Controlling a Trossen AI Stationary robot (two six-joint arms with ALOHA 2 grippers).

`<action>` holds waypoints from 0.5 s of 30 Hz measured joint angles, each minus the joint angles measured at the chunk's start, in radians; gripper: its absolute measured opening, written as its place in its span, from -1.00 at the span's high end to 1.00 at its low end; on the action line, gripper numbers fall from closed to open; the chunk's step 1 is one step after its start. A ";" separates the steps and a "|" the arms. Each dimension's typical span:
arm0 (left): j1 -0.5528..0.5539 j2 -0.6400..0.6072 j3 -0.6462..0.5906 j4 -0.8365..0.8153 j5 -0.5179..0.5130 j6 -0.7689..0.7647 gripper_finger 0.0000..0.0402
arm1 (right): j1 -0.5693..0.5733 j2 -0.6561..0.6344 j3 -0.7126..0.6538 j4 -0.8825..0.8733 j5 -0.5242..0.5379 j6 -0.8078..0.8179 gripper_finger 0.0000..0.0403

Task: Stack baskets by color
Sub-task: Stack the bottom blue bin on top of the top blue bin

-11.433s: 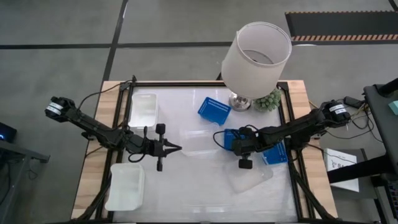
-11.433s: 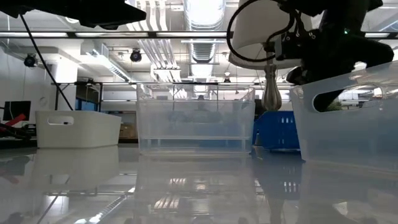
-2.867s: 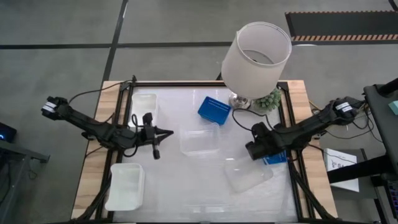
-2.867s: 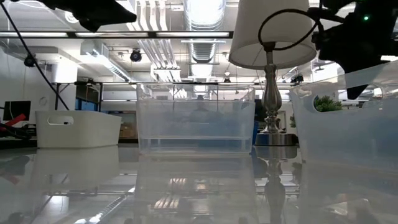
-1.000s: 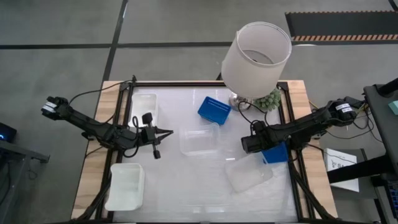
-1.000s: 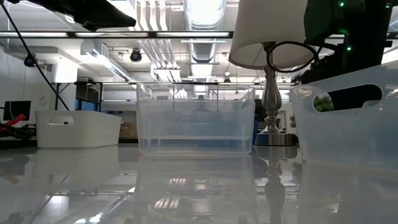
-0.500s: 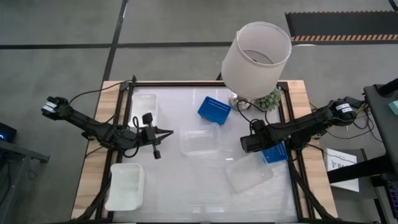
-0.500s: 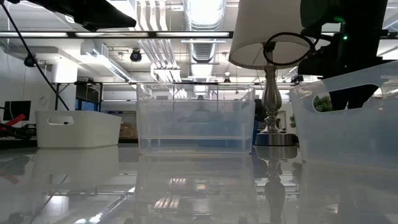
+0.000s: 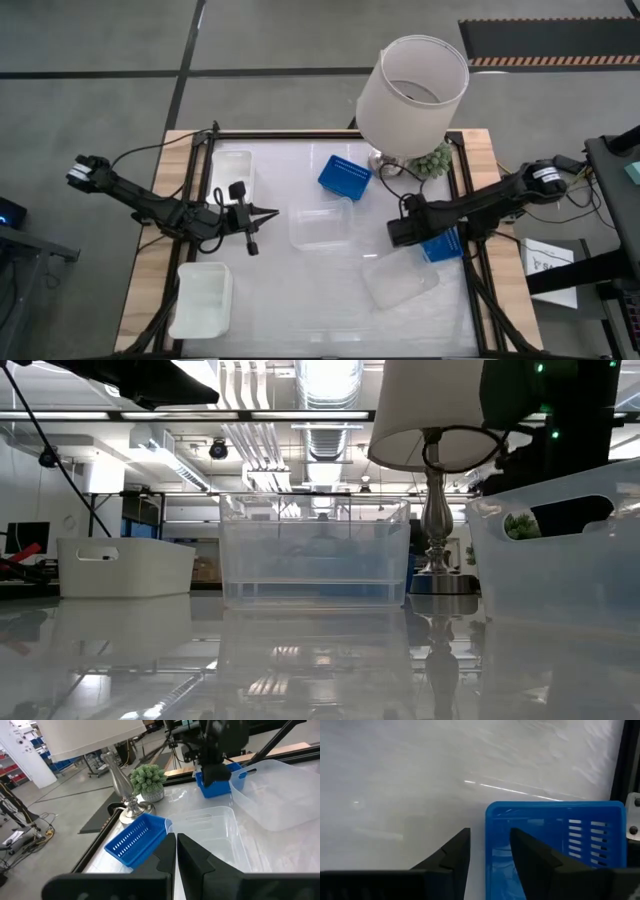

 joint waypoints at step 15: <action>0.001 0.007 0.002 0.001 -0.023 -0.002 1.00 | -0.008 0.114 0.003 0.024 0.008 -0.036 0.66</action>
